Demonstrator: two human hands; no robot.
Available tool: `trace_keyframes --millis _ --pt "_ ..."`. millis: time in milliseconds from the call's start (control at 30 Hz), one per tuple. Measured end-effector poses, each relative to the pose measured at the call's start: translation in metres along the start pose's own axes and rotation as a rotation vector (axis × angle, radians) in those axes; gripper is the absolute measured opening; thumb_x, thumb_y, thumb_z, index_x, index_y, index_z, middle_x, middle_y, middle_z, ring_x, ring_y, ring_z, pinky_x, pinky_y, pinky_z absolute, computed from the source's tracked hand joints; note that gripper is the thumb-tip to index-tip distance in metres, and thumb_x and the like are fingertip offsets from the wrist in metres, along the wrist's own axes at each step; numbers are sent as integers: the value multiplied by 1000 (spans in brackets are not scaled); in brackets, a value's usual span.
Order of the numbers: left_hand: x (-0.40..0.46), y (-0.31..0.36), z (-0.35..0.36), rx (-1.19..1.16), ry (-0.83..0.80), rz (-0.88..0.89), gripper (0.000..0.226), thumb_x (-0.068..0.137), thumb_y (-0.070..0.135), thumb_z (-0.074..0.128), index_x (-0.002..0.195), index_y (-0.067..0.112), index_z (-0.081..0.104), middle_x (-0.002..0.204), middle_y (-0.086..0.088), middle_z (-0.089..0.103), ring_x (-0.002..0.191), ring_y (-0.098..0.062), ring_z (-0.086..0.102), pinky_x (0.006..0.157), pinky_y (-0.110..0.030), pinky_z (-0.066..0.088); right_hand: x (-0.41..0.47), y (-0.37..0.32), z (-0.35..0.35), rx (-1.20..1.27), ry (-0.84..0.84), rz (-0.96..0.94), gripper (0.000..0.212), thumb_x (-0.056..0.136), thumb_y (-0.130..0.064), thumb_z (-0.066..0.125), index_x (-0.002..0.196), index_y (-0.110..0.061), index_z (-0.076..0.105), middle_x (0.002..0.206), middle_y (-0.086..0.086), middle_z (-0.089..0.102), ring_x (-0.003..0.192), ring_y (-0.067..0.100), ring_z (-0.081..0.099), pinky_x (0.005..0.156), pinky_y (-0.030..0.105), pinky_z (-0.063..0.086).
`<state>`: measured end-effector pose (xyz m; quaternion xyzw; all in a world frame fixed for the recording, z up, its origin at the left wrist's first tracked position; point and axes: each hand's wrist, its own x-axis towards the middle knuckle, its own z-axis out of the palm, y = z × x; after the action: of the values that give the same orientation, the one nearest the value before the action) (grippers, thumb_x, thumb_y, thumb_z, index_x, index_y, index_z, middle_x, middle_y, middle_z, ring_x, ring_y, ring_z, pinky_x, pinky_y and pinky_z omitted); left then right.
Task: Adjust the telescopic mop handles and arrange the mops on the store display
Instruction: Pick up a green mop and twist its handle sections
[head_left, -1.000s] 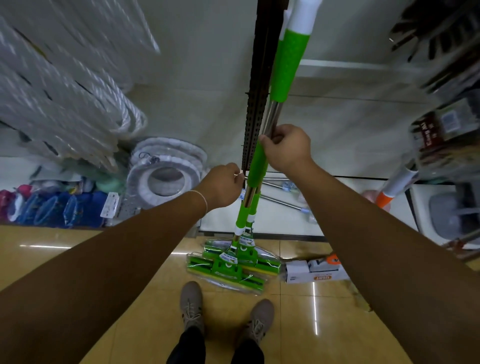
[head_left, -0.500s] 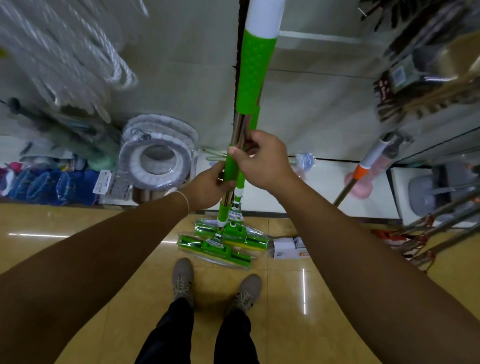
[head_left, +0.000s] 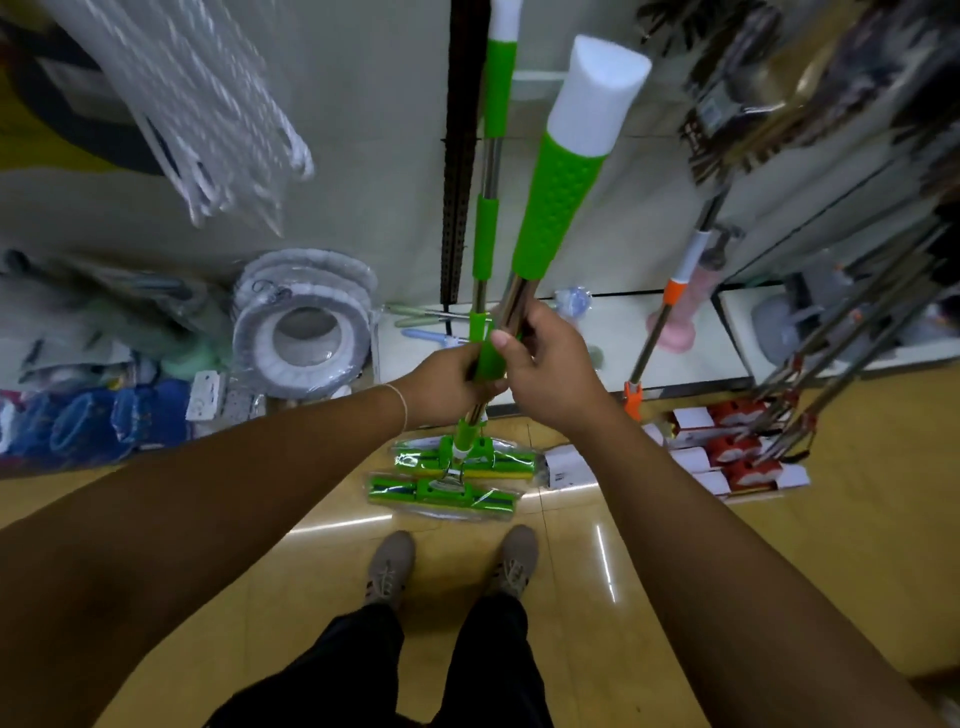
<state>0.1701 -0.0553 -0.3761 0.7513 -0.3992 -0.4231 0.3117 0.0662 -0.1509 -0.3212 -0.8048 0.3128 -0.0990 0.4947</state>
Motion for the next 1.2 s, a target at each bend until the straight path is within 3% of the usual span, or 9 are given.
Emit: trace_keyframes --millis 133,267,367,467,633,700,833,933,1200 --pt "-23 56 -9 55 -71 166 28 78 47 63 95 25 57 103 -9 70 98 -28 65 86 -39 52 -49 -34 -40 -16 174 -101 26 95 -18 54 119 -11 60 103 8 67 97 23 63 85 33 51" --pt "-33 136 -12 175 -211 364 57 69 64 57 93 13 63 86 -11 70 82 -30 66 76 -45 53 -92 -72 -102 3 331 -132 24 94 -22 51 117 -22 59 105 -16 62 99 -3 60 88 17 48" --pt "-34 198 -2 247 -294 464 52 74 60 67 90 11 64 84 -12 70 76 -26 64 77 -46 54 -123 -92 -148 31 439 -101 22 91 -30 50 111 -37 55 108 -13 63 104 7 62 93 28 50" --pt "-37 255 18 233 -402 548 60 63 67 66 90 14 66 87 -12 71 83 -28 68 80 -49 55 -158 -102 -194 22 574 -87 26 90 -31 50 114 -27 56 104 -12 64 103 10 63 93 31 51" --pt "-43 343 76 195 -608 651 17 80 32 78 85 19 68 86 -5 74 81 -19 71 86 -49 55 -224 -100 -264 -24 818 -65 37 88 -33 51 111 -5 59 100 24 64 96 40 61 84 54 50" --pt "-48 373 106 136 -671 675 27 78 28 79 93 8 69 89 -11 72 82 -18 68 89 -50 53 -250 -97 -291 -27 888 -43 40 86 -35 52 111 -4 59 102 28 63 97 43 60 85 57 50" --pt "-50 427 168 61 -748 705 51 71 41 77 101 2 63 96 -25 65 85 -28 61 90 -59 48 -296 -88 -348 -82 1012 0 40 85 -38 54 109 -7 61 97 16 66 93 33 63 84 56 51" --pt "-53 471 214 80 -770 773 45 79 36 72 106 2 61 105 -30 62 90 -40 62 90 -55 49 -327 -77 -391 -108 1088 -8 28 91 -31 57 108 -10 62 92 6 65 89 26 63 83 55 52" --pt "-55 578 310 174 -748 949 23 93 25 62 108 10 56 103 -18 66 97 -30 66 90 -50 53 -385 -54 -503 -194 1153 32 19 96 -26 59 110 -15 64 88 -8 64 86 13 61 82 43 54"
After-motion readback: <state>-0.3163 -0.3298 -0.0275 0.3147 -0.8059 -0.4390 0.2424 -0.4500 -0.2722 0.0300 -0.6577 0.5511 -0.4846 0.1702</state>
